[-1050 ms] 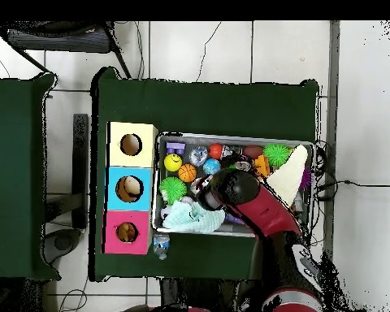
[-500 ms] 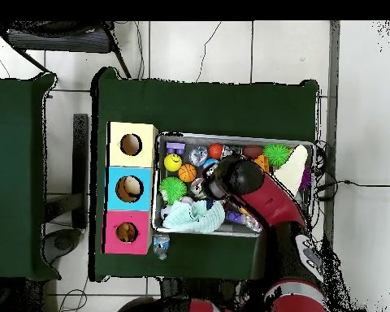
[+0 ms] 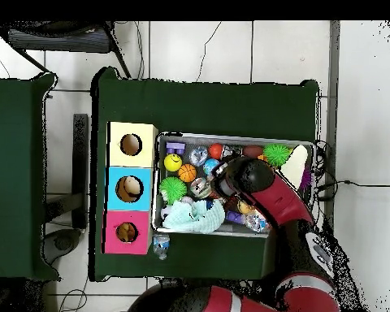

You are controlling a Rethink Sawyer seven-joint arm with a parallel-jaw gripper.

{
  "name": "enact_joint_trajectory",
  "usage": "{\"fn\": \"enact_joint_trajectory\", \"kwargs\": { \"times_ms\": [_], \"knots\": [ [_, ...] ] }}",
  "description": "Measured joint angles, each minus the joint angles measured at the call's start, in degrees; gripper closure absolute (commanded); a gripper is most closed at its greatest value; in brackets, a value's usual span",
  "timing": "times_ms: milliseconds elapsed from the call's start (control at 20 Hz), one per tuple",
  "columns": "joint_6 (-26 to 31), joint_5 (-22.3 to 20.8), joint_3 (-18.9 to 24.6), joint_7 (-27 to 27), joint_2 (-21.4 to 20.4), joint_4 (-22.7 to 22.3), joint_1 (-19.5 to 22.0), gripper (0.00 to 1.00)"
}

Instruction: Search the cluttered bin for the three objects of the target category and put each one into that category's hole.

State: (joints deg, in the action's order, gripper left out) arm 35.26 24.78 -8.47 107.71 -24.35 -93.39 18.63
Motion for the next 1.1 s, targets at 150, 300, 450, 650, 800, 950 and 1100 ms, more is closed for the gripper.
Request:
{"fn": "enact_joint_trajectory", "kwargs": {
  "times_ms": [150,300,450,650,800,950,1100],
  "knots": [
    [0.0,0.0,-0.5,0.0,0.2,0.0,0.0,0.00],
    [0.0,0.0,-1.2,0.0,0.3,0.0,-0.2,0.00],
    [0.4,0.0,-2.2,0.0,0.4,0.0,-0.5,0.00],
    [2.0,0.0,-3.6,0.0,0.6,0.0,-1.0,0.00],
    [2.6,0.0,-4.0,0.0,0.9,0.0,-1.2,0.00],
    [2.6,0.0,-4.2,0.0,1.5,0.0,-1.3,0.00],
    [2.6,0.0,-4.3,0.0,2.4,0.0,-1.3,0.00]
  ]
}}
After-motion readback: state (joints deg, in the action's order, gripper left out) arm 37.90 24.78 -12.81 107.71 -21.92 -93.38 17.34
